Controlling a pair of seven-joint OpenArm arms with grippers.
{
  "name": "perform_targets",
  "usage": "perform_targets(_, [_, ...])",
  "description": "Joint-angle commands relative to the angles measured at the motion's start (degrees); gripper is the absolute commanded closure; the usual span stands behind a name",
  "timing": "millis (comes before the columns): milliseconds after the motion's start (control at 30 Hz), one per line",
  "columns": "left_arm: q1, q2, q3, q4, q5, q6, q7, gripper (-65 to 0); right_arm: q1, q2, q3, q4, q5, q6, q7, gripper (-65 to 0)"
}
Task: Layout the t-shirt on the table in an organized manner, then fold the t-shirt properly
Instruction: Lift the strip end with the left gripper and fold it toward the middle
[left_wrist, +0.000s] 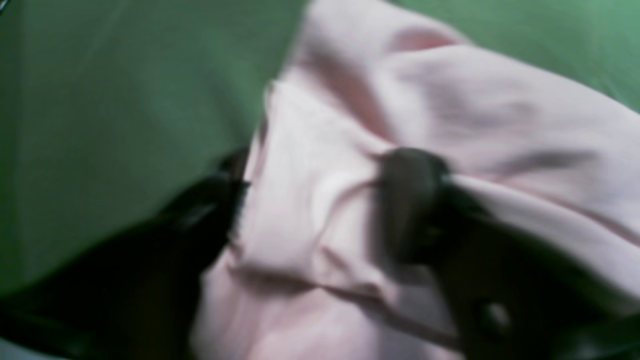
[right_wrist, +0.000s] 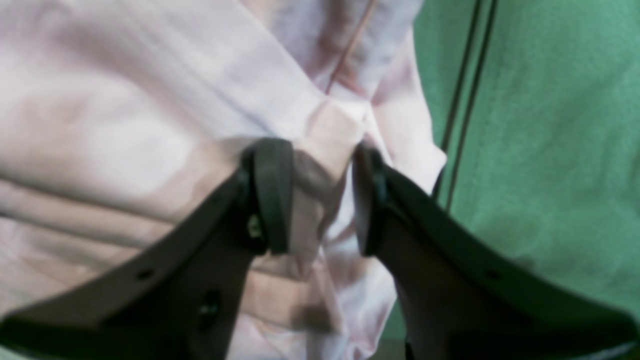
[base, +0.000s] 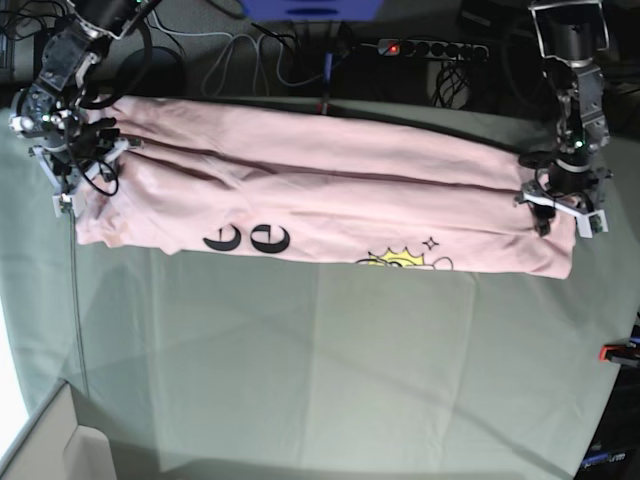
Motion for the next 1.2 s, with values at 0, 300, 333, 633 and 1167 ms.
perform_targets(0, [0.3, -0.6, -0.2, 0.0, 0.9, 0.7, 2.9, -14.0, 0.5, 0.8, 0.2, 1.1, 0.5, -0.2, 0.8, -21.1])
perform_targets(300, [2.6, -0.4, -0.4, 10.6, 0.9, 0.8, 3.2, 0.0, 0.5, 0.8, -0.1, 1.1, 0.5, -0.2, 0.9, -21.1])
perform_targets(333, [3.4, -0.2, -0.4, 13.8, 0.9, 1.0, 3.3, 0.0, 0.5, 0.8, -0.1, 1.1, 0.5, -0.2, 1.0, -21.1])
perform_targets(633, [11.7, 5.9, 0.9, 37.8, 1.5, 0.9, 3.4, 0.0, 0.6, 0.8, -0.1, 0.8, 0.4, -0.2, 1.0, -21.1])
perform_targets(1167, [15.0, 17.1, 29.0, 37.7, 25.3, 1.4, 3.3, -6.1, 0.5, 0.8, -0.1, 0.9, 0.4, -0.2, 0.8, -21.2])
